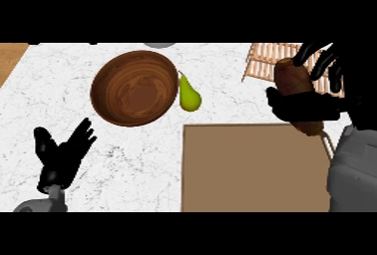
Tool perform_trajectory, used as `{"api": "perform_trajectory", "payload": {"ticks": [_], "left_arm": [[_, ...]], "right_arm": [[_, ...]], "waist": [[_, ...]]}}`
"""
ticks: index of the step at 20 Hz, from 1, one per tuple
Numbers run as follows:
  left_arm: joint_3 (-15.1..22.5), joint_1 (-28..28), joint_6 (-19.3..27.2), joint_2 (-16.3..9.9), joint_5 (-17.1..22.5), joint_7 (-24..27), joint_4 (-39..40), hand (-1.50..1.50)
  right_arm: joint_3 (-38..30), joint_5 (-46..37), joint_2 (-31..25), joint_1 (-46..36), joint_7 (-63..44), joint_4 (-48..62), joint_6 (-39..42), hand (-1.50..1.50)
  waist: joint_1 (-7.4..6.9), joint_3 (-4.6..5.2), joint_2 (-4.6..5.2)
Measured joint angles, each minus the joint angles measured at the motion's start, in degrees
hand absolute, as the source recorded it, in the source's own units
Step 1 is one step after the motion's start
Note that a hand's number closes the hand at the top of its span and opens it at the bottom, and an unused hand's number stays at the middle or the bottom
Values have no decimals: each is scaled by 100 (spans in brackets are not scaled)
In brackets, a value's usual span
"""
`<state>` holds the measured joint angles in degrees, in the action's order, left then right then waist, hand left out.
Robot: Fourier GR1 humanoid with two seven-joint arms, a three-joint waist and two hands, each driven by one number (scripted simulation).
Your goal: Pick the sweet potato from the tray and place it in the tiered shelf
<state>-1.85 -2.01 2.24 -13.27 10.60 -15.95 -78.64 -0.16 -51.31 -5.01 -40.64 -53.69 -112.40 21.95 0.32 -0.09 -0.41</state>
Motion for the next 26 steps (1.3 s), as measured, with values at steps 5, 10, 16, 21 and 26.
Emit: {"api": "perform_trajectory", "payload": {"ticks": [5,10,16,21,26], "left_arm": [[42,-43,45,88,-116,83,68,0],[-23,-111,-58,37,-68,17,92,0],[-91,-120,-140,33,-46,37,106,0],[-130,-190,-216,23,-62,58,196,0],[-36,-199,-99,142,-183,-29,97,0]], "right_arm": [[-811,324,-520,-960,-27,353,323,150],[-1518,523,-1118,-1756,124,1270,364,150],[-1942,640,-1825,-2269,566,2500,216,150],[-2082,771,-2300,-2545,1103,3503,90,150],[-1989,738,-2607,-2736,1747,4561,-70,150]], "waist": [[-25,-13,2],[-63,-9,20],[-85,-4,36],[-97,-7,41],[-127,-8,51]]}}
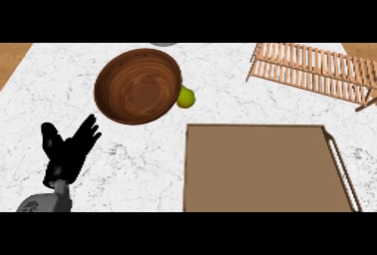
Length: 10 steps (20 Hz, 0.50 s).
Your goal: Pick the sweet potato from the tray and place it in the tiered shelf
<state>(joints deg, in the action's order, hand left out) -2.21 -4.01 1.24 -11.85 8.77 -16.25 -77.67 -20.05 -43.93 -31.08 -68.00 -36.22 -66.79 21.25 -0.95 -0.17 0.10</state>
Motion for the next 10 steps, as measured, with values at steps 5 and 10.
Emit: {"api": "perform_trajectory", "payload": {"ticks": [5,10], "left_arm": [[-15,37,-51,35,0,75,-32,0],[-73,25,-120,11,3,117,40,0]], "right_arm": [[74,-147,-241,-86,688,956,-419,150],[86,-264,-378,-157,1257,1786,-903,150]], "waist": [[-19,2,8],[-33,-4,11]]}}
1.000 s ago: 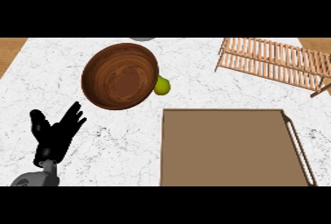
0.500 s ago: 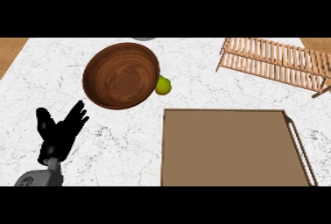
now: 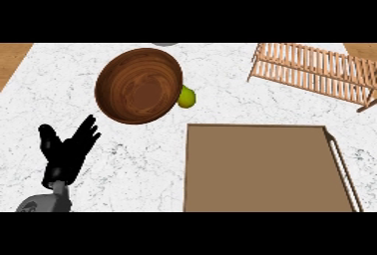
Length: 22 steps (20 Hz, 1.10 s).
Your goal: Pick the sweet potato from the tray and place it in the tiered shelf
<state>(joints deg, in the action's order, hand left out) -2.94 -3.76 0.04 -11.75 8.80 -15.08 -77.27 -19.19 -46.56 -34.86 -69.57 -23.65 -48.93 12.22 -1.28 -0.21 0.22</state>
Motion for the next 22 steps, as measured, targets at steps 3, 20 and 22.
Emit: {"api": "perform_trajectory", "payload": {"ticks": [3,20,22], "left_arm": [[-21,-60,-14,-12,-6,-53,22,0],[-92,-146,-14,68,-110,17,118,0],[-51,-147,8,106,-134,-44,85,0]], "right_arm": [[25,-104,-76,-123,277,516,-280,150],[157,-342,-275,-662,1341,2117,-971,150],[-31,-196,-306,-712,1267,2150,-1103,-150]], "waist": [[-14,-3,6],[-26,-5,6],[-19,-5,4]]}}
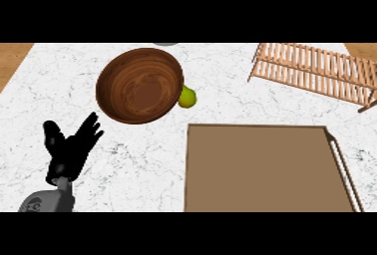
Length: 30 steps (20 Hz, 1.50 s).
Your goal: Pick the sweet potato from the tray and place it in the tiered shelf
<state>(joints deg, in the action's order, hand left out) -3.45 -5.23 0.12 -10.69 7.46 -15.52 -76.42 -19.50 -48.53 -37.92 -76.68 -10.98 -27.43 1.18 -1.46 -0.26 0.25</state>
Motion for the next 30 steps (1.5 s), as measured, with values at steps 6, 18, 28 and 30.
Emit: {"api": "perform_trajectory", "payload": {"ticks": [6,18,28,30], "left_arm": [[0,58,-21,7,20,-66,-124,0],[-14,144,-55,20,-30,50,-128,0],[-119,222,-72,-33,37,-116,-229,0],[-164,235,-122,-86,58,-100,-205,0]], "right_arm": [[-589,482,-57,-131,-167,149,-478,-150],[-1686,1633,-184,-343,-165,71,-1180,-150],[-2132,1861,-1187,27,-289,-1,-1871,-150],[-2282,2007,-1457,174,-320,-18,-1778,-150]], "waist": [[-10,8,8],[23,4,-5],[79,8,-8],[106,9,-17]]}}
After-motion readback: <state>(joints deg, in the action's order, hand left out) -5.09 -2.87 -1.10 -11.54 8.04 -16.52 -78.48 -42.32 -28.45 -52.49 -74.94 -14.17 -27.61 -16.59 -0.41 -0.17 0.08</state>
